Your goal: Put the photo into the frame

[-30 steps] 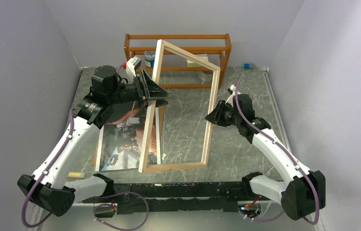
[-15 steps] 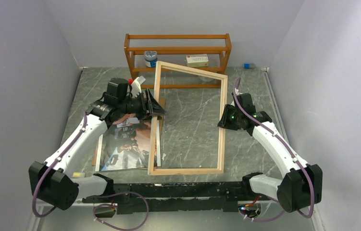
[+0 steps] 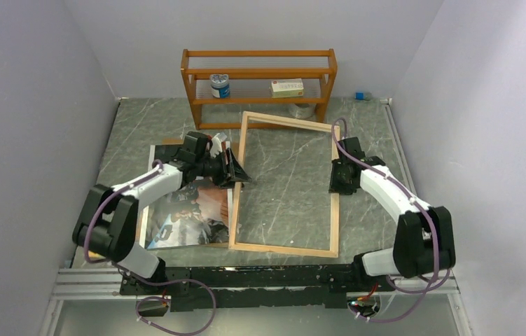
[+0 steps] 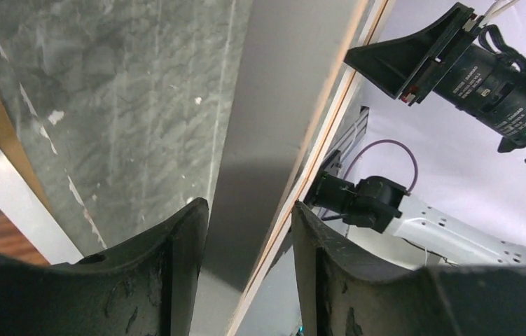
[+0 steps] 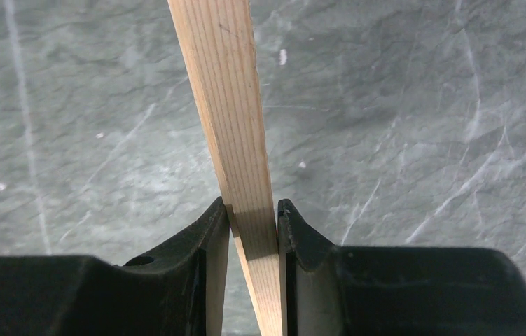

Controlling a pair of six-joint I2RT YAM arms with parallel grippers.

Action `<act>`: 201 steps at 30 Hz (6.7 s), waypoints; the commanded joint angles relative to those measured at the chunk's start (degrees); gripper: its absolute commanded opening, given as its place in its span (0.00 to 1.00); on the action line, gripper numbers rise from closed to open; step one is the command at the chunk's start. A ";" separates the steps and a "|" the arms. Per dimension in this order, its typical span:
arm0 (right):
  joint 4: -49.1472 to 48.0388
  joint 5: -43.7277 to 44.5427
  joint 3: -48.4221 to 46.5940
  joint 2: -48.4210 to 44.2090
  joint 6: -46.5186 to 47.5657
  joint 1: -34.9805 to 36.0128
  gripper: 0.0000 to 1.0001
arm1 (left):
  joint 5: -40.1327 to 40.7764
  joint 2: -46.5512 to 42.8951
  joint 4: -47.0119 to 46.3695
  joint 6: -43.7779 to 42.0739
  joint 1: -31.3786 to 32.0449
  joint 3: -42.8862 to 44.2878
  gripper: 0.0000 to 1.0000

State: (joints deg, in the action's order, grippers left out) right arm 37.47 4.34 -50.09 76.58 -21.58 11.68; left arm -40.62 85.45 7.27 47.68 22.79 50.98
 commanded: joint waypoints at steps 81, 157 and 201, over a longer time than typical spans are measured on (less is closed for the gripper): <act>-32.32 -23.21 -19.47 26.42 -41.54 31.59 0.41 | 34.34 -5.82 35.52 -12.03 -18.18 3.38 0.57; -25.61 -29.60 -42.60 47.28 -23.39 20.98 0.50 | 20.18 31.33 30.37 -26.86 -44.03 33.92 0.68; -10.06 -21.67 -53.89 59.46 -20.90 25.29 0.45 | 18.02 32.73 28.51 -29.31 -45.09 33.28 0.61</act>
State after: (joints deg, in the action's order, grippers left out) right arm 22.92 -21.85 -103.39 133.64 -44.45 36.71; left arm -25.23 119.15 37.91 20.18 -21.87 85.52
